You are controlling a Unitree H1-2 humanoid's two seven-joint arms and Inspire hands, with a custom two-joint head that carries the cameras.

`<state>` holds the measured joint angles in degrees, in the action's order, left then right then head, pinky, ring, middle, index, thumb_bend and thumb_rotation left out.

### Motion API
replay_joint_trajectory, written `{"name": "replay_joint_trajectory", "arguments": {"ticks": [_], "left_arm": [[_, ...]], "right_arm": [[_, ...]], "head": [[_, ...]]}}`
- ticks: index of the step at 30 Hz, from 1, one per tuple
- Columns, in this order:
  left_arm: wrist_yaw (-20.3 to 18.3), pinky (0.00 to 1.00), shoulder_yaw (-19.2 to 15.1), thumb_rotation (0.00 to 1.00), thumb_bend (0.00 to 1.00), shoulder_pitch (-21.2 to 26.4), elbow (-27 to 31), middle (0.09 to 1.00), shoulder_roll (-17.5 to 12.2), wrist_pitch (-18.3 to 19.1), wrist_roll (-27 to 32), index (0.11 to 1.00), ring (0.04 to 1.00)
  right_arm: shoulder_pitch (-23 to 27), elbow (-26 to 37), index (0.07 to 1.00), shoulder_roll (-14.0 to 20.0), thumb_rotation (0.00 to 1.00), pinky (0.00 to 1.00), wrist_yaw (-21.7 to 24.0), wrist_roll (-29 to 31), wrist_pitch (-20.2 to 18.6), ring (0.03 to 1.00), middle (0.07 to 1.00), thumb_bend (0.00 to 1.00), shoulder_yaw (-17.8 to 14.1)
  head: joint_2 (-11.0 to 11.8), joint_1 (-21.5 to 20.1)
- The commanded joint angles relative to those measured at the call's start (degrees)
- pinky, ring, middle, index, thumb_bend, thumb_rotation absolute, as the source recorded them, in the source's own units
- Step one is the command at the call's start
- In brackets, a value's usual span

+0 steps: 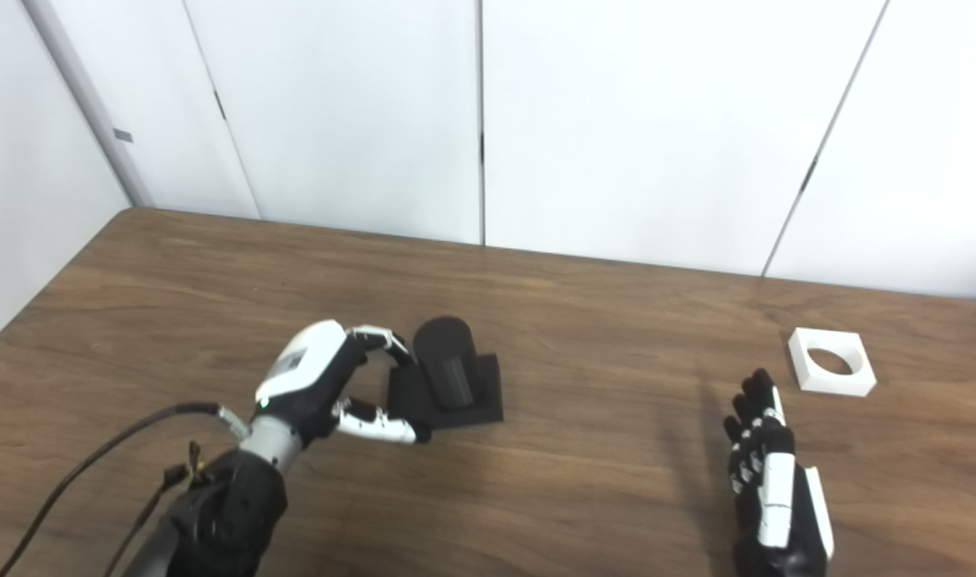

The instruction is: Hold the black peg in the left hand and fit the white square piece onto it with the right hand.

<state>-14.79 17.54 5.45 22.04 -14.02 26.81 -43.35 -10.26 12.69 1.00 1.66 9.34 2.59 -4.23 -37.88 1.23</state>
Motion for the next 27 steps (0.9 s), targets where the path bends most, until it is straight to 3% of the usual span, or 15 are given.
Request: {"name": "replay_joint_trajectory", "arguments": {"ticks": [1,8,13,22,27], "left_arm": [[-0.32,0.76,0.74,0.06,0.52,-0.34,3.30,0.795,0.62,-0.31,-1.98,0.486,0.849],[-0.65,0.72,3.88,0.06,0.52,-6.46,5.93,0.774,1.85,-2.73,-5.50,0.486,0.815],[0.52,0.75,6.17,0.06,0.52,-10.72,6.24,0.769,2.19,-5.44,-9.74,0.487,0.817],[0.35,0.96,7.17,0.06,0.52,-13.27,5.79,0.788,2.42,-9.36,-15.97,0.487,0.847],[-0.38,1.00,7.24,0.06,0.52,-14.47,5.76,0.791,2.95,-10.32,-16.69,0.487,0.858]], "right_arm": [[-7.03,3.10,1.000,-2.47,1.00,1.00,-0.45,0.03,2.31,1.000,1.000,0.64,0.51],[-6.77,4.55,1.000,-3.27,1.00,1.00,-2.10,-0.17,1.16,1.000,1.000,0.62,1.60],[-6.51,4.70,1.000,-3.01,1.00,1.00,-3.25,-0.59,0.88,1.000,1.000,0.66,2.32],[-6.11,4.99,1.000,-2.30,1.00,1.00,-3.98,-0.47,0.44,1.000,1.000,0.67,2.73],[-6.00,5.19,1.000,-2.04,1.00,1.00,-4.08,-0.64,0.15,1.000,1.000,0.67,2.82]], "head": [[-0.41,-0.41],[-2.42,-2.18],[-3.00,-2.35],[-3.94,-2.51],[-4.15,-2.57]]}}
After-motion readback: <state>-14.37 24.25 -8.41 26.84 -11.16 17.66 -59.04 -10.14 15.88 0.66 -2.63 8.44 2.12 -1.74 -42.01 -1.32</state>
